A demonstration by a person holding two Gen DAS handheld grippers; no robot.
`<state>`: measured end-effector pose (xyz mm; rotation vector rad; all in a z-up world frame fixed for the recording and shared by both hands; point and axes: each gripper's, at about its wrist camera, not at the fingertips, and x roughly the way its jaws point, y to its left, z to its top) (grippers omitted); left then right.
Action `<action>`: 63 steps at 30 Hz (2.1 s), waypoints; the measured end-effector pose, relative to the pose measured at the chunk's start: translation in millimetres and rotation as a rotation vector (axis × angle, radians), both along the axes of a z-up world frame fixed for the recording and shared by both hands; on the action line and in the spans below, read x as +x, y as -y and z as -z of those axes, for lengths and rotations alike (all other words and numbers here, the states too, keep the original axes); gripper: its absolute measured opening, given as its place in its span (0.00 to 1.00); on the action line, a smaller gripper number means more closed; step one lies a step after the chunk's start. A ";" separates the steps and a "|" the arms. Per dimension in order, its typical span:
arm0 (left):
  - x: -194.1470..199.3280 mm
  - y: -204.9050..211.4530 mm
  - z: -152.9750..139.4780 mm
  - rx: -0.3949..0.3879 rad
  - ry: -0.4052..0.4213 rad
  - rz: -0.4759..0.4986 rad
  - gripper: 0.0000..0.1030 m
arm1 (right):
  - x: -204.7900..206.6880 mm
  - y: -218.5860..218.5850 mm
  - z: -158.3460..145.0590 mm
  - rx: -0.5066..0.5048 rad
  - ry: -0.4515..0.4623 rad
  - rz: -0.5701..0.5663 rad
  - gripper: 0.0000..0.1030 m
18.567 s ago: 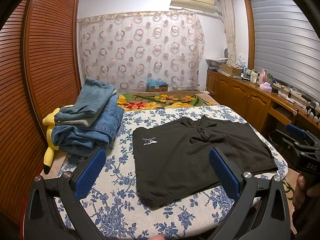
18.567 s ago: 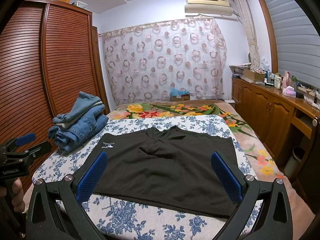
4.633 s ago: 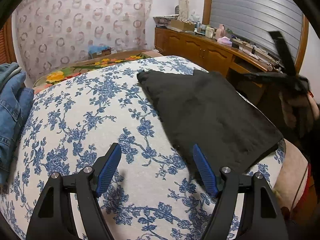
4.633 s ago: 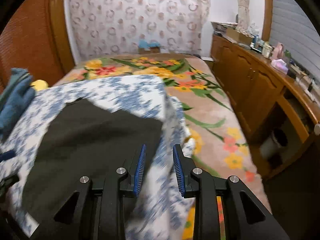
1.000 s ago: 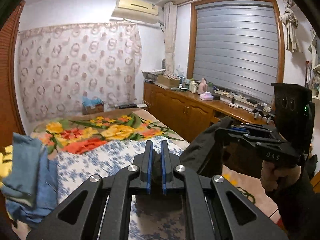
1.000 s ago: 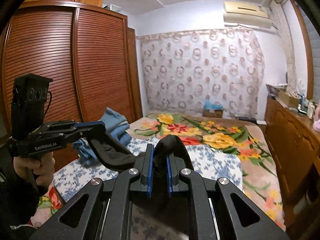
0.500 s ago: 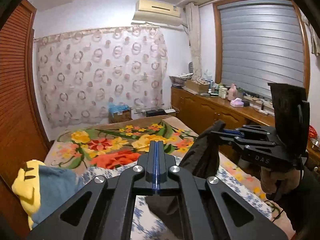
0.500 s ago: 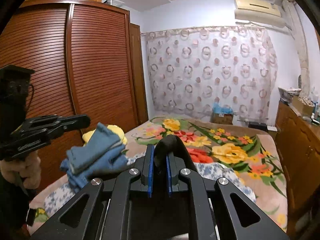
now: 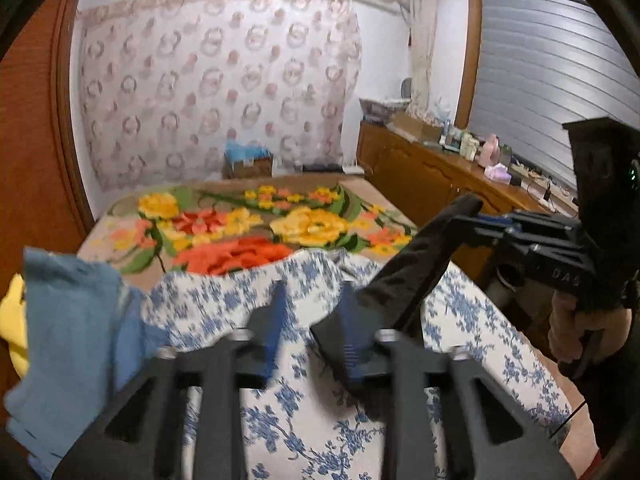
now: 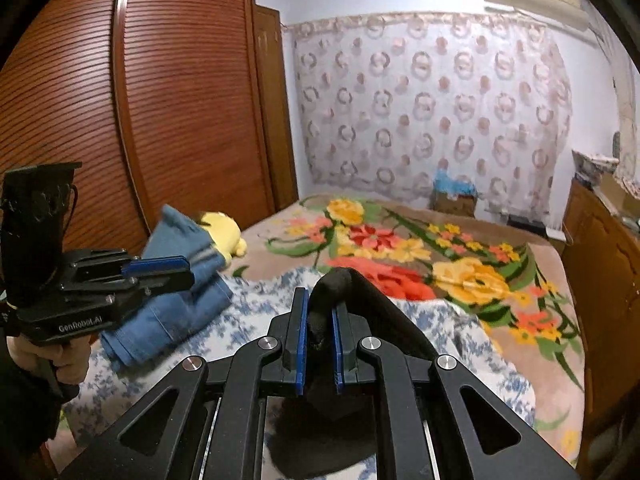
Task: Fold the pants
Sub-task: 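Hold the black pants raised above the bed with both grippers, then lower the held black pants onto the bed cover with both grippers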
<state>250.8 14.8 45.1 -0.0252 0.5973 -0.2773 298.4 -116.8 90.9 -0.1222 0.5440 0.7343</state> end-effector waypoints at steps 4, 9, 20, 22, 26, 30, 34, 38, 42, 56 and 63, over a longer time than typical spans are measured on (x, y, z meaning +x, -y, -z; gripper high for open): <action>-3.0 11.7 21.1 -0.011 -0.041 0.027 0.56 | 0.0 -1.7 -1.5 0.000 -0.018 0.019 0.10; -11.9 30.3 51.4 -0.018 -0.096 0.068 0.59 | -11.5 -8.6 -8.0 -0.003 -0.019 0.019 0.10; 15.5 70.6 85.1 0.100 -0.124 0.098 0.57 | -19.0 -5.4 1.3 0.010 -0.022 0.008 0.10; 25.7 68.9 90.8 0.095 -0.144 0.090 0.33 | -20.5 -1.9 1.5 0.010 -0.018 0.008 0.10; 30.8 58.1 72.7 0.054 -0.127 0.081 0.15 | -19.7 3.0 -0.5 0.003 -0.002 0.017 0.10; 30.7 44.1 20.3 0.087 -0.034 0.055 0.14 | -4.4 10.7 -23.3 0.054 0.021 0.043 0.10; 40.6 28.6 -38.1 0.122 0.058 0.019 0.14 | 16.0 8.6 -53.9 0.091 0.054 0.066 0.10; 33.5 21.9 -83.3 0.163 0.146 0.001 0.14 | 15.1 8.7 -78.5 0.143 0.093 0.064 0.10; 8.1 14.4 -94.9 0.173 0.184 -0.001 0.14 | -10.1 12.8 -75.5 0.158 0.113 0.041 0.10; -100.0 24.7 15.0 0.184 0.012 0.100 0.14 | -123.1 36.7 42.5 0.020 -0.104 0.012 0.10; -146.7 36.7 28.5 0.218 0.010 0.136 0.14 | -168.2 52.5 47.0 0.039 -0.141 0.005 0.10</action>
